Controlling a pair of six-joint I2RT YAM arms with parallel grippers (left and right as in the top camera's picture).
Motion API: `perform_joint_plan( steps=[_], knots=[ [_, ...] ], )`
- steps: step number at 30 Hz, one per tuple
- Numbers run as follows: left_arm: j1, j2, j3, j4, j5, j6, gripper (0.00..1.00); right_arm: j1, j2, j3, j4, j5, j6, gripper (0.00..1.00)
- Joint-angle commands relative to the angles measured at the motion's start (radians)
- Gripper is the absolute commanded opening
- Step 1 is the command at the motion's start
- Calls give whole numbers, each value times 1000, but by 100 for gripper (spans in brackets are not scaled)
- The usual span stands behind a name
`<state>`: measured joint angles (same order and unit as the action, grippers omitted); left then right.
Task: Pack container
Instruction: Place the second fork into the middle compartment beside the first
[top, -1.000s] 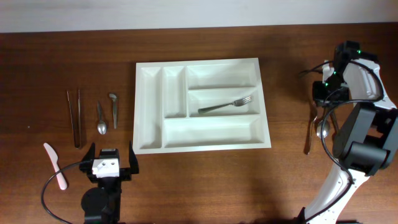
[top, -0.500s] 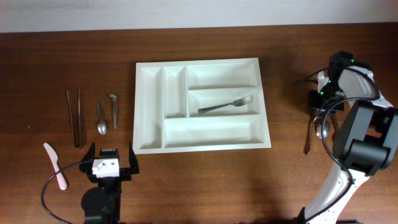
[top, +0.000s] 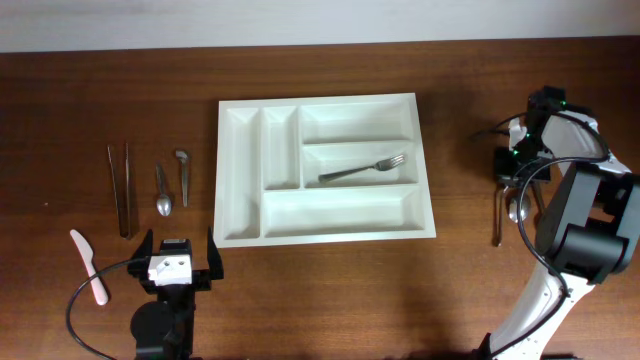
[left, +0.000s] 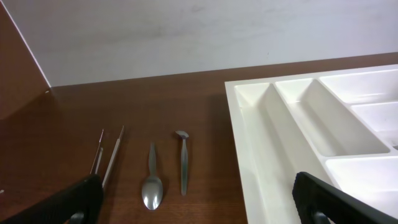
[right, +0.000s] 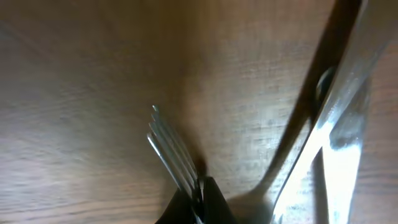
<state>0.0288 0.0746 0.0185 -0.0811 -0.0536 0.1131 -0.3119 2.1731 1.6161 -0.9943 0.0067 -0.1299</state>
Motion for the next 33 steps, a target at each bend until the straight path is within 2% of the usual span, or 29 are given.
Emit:
perform_joint_plan(
  steps=[1, 7, 13, 19, 26, 33],
  knots=[
    [5, -6, -9, 3, -3, 16, 99, 3, -6, 130, -1, -84, 5, 4],
    [5, -6, -9, 3, -3, 16, 99, 72, -6, 425, -51, -144, -123, 4],
    [5, -6, -9, 3, -3, 16, 99, 190, -6, 629, -68, -341, -438, 4],
    [5, -6, -9, 3, -3, 16, 99, 308, -5, 636, -84, -444, -647, 4],
    [5, -6, -9, 3, -3, 16, 99, 453, -1, 594, -171, -445, -922, 4],
    [5, -6, -9, 3, -3, 16, 99, 604, 61, 552, -177, -443, -940, 4]
  ],
)
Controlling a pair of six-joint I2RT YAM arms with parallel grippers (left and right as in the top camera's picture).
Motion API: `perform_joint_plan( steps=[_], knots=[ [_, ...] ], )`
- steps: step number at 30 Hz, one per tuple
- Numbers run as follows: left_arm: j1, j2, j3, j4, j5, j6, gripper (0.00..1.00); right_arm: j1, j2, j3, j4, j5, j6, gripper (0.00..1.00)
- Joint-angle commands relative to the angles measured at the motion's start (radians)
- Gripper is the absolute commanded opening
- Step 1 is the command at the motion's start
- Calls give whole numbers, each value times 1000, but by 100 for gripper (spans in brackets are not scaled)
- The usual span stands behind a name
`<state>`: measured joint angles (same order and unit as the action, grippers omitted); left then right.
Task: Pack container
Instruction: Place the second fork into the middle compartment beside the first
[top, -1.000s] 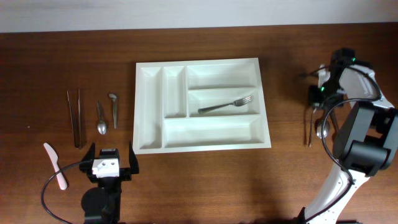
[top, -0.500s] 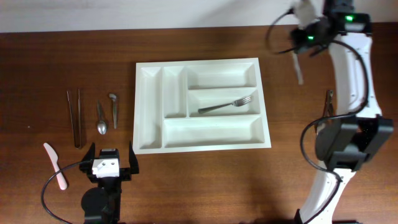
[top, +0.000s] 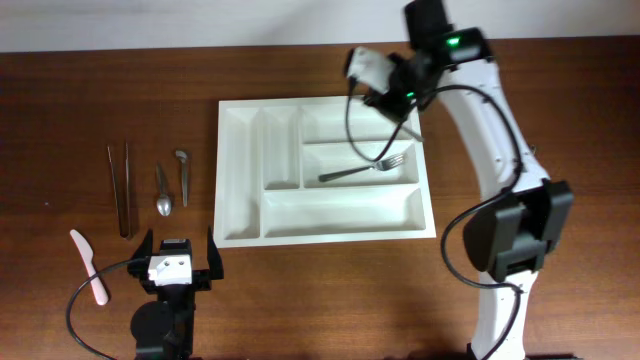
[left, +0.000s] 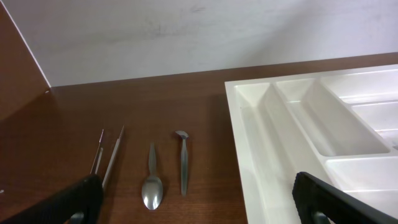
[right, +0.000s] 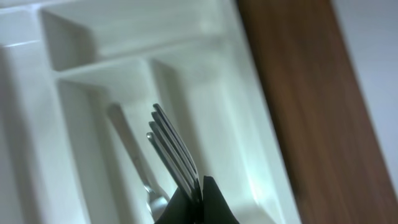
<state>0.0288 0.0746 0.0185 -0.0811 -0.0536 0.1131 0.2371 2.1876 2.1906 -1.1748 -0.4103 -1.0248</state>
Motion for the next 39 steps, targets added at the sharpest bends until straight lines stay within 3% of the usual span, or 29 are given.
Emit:
perform_joint_plan(
  steps=[1, 16, 17, 20, 24, 28, 29, 33, 35, 39],
  knots=[
    [5, -6, -9, 3, -3, 16, 99, 68, 53, -26, 3, -26, -45, 4],
    [5, -6, -9, 3, -3, 16, 99, 69, 125, -44, -48, -20, -44, 4],
    [5, -6, -9, 3, -3, 16, 99, 69, 125, -44, -48, -20, -44, 6],
    [5, -6, -9, 3, -3, 16, 99, 68, 125, -44, -51, -20, -44, 34],
    [5, -6, -9, 3, -3, 16, 99, 69, 125, -44, -52, -20, -44, 52],
    [5, -6, -9, 3, -3, 16, 99, 64, 115, -37, -52, -16, -34, 61],
    [5, -6, -9, 3, -3, 16, 99, 58, 105, -26, -52, -5, -7, 62],
    [5, -6, -9, 3, -3, 16, 99, -19, 66, 87, -71, 203, 405, 63],
    [5, -6, -9, 3, -3, 16, 99, -74, 50, 137, -132, 248, 542, 60],
    [5, -6, -9, 3, -3, 16, 99, -201, 38, 201, -284, 250, 643, 56]
  ],
)
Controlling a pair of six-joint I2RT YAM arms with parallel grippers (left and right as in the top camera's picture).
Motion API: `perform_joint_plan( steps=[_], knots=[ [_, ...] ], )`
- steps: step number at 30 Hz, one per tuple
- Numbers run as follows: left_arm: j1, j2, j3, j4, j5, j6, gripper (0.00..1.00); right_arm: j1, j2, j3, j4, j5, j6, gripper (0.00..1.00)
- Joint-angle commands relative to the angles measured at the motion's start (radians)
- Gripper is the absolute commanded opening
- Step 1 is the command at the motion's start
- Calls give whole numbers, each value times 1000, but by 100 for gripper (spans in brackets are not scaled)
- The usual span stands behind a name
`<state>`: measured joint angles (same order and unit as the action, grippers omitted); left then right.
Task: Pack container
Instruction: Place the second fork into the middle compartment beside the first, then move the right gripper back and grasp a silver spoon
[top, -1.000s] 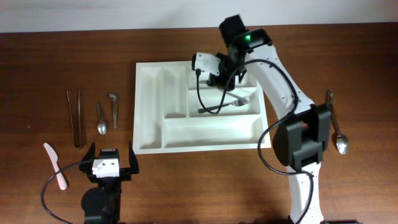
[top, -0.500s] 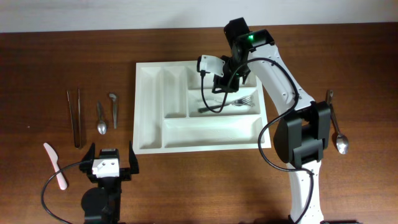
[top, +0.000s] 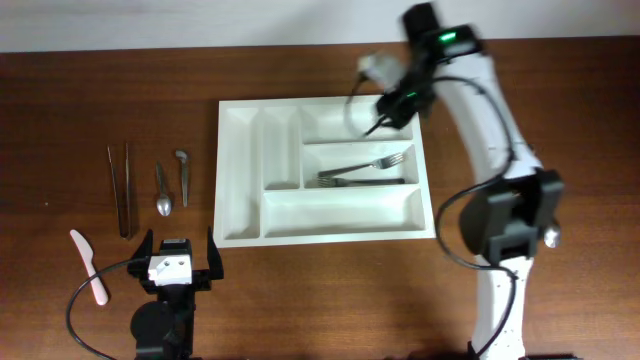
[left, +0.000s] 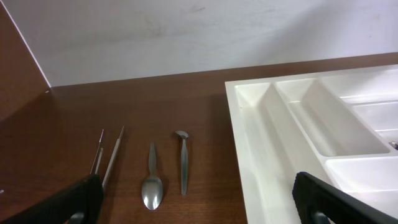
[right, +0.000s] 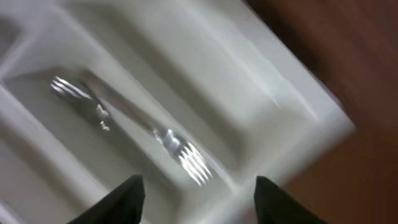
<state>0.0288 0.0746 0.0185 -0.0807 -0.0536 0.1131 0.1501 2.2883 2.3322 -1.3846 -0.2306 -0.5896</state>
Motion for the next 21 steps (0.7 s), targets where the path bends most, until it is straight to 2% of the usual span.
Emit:
perform_joint_plan(
  steps=[1, 5, 10, 17, 21],
  knots=[
    [5, -6, -9, 3, -3, 16, 99, -147, -63, 60, -108, 71, 207, 56],
    [5, -6, -9, 3, -3, 16, 99, -263, -59, 37, -162, 105, 254, 55],
    [5, -6, -9, 3, -3, 16, 99, -420, -58, -53, -138, 120, 364, 52],
    [5, -6, -9, 3, -3, 16, 99, -534, -58, -293, -46, 120, 377, 48],
    [5, -6, -9, 3, -3, 16, 99, -557, -58, -435, -1, 119, 389, 41]
  ],
)
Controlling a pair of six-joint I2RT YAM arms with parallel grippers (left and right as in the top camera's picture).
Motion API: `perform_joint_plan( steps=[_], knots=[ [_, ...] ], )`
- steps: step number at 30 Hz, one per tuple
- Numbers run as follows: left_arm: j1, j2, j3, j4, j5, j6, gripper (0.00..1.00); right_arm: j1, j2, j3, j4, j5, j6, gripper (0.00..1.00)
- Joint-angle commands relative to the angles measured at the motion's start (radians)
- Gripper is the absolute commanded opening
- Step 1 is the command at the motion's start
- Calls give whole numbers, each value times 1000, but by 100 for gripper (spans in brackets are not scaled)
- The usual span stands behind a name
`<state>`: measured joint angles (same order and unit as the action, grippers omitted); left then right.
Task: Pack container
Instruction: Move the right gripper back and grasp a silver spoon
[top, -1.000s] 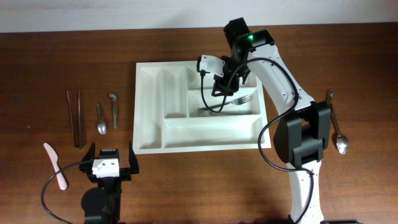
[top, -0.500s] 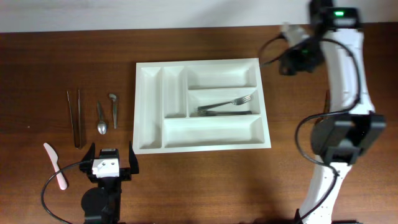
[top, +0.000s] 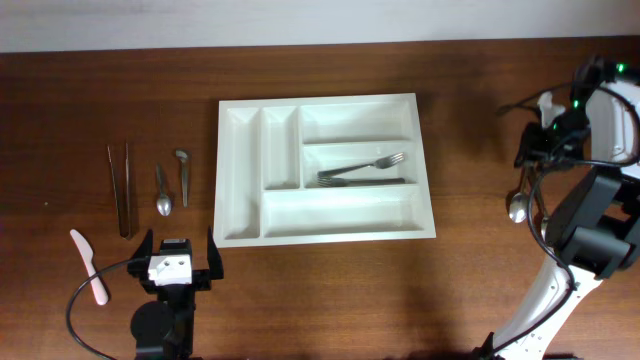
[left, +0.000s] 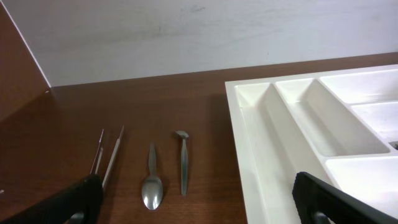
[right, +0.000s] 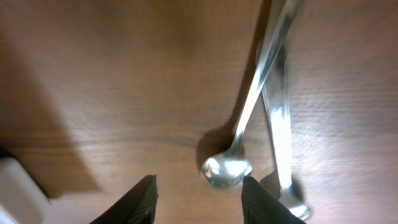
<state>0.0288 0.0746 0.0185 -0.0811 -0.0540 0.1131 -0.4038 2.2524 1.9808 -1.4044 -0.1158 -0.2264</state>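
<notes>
The white cutlery tray (top: 320, 100) lies mid-table with two forks (top: 365, 170) in its middle right compartment. My right gripper (top: 540, 160) is at the table's far right, open, low over two metal spoons (top: 517, 206). In the right wrist view it (right: 199, 202) has one spoon bowl (right: 226, 171) just ahead of the gap between its fingertips, and a second utensil (right: 283, 137) crosses it. My left gripper (top: 178, 262) stands open near the front left edge, holding nothing (left: 199, 208).
Left of the tray lie long metal tongs (top: 120, 185), a spoon (top: 163, 190) and a short metal utensil (top: 182, 175). A pink and white spatula (top: 88, 265) lies at the front left. The same spoon (left: 152, 186) shows in the left wrist view.
My right gripper was open above the tray's top right corner; now it is at the table's far right, open over the spoons. The two forks and the left arm are unchanged.
My right gripper was shut on a fork at the table's right, with one fork in the tray. Then it held that fork above the tray. Then it was open with two forks in the compartment. Now it is back at the right over the spoons.
</notes>
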Motion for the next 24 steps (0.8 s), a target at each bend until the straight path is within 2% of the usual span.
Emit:
perform_joint_plan(
  steps=[1, 4, 12, 24],
  knots=[
    [5, -6, -9, 3, -3, 16, 99, -3, -22, -112, 31, 5, 26, 36],
    [5, -6, -9, 3, -3, 16, 99, -1, -22, -160, 63, 4, 27, 33],
    [5, -6, -9, 3, -3, 16, 99, -3, -22, -216, 130, 5, 34, 34],
    [5, -6, -9, 3, -3, 16, 99, -2, -22, -206, 135, -88, 34, 45]
  ],
)
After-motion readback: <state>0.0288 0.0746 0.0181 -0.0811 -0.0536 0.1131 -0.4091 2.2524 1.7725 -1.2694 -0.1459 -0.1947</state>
